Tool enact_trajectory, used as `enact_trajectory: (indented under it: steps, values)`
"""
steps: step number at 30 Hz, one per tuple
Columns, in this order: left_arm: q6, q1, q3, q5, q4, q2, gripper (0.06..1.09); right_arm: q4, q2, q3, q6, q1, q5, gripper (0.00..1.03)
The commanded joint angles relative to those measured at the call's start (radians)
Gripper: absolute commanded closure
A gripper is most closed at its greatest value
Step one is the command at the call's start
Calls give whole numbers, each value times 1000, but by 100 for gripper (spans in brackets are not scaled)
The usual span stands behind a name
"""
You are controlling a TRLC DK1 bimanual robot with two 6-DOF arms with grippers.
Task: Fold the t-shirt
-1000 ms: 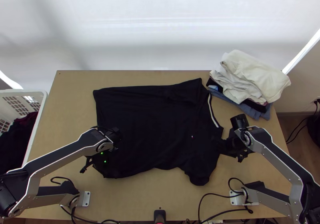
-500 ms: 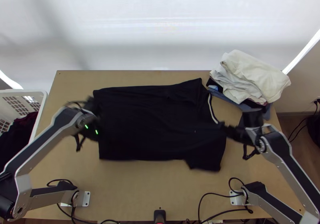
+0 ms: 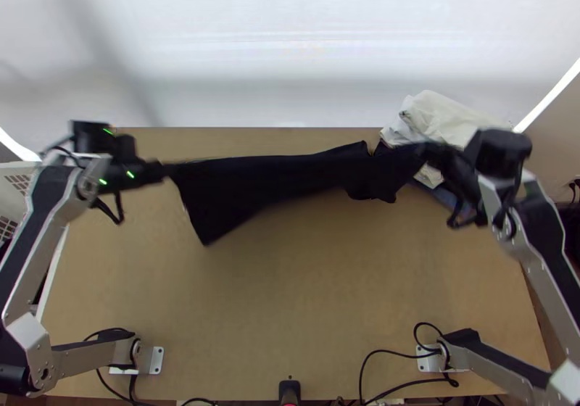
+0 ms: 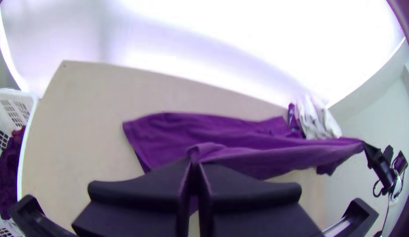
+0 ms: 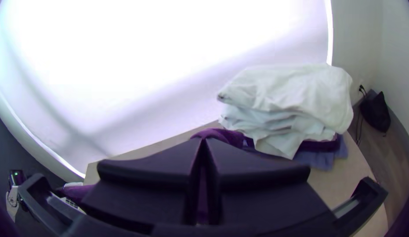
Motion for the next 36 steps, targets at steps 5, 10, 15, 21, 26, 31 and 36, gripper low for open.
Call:
enact_trajectory:
  steps: [5, 10, 15, 21, 26, 31, 36]
  values:
    - [-160, 156, 202, 0, 187, 9, 104, 74, 200, 321, -64, 7, 61, 100]
    - [-229, 214, 336, 0, 260, -16, 104, 145, 266, 517, -95, 24, 95, 100]
    - [-248, 242, 442, -2, 311, -54, 104, 231, 267, 661, -161, 65, 113, 100]
    - [-242, 248, 522, -11, 352, -87, 104, 347, 214, 722, -282, 119, 135, 100]
    - [-243, 260, 532, -20, 380, -165, 104, 321, 72, 658, -290, 157, 138, 100]
    - [-243, 283, 508, -25, 372, -303, 104, 238, -142, 538, -286, 205, 138, 100]
    - [-249, 374, 425, -34, 395, -461, 104, 126, -319, 457, -271, 197, 136, 100]
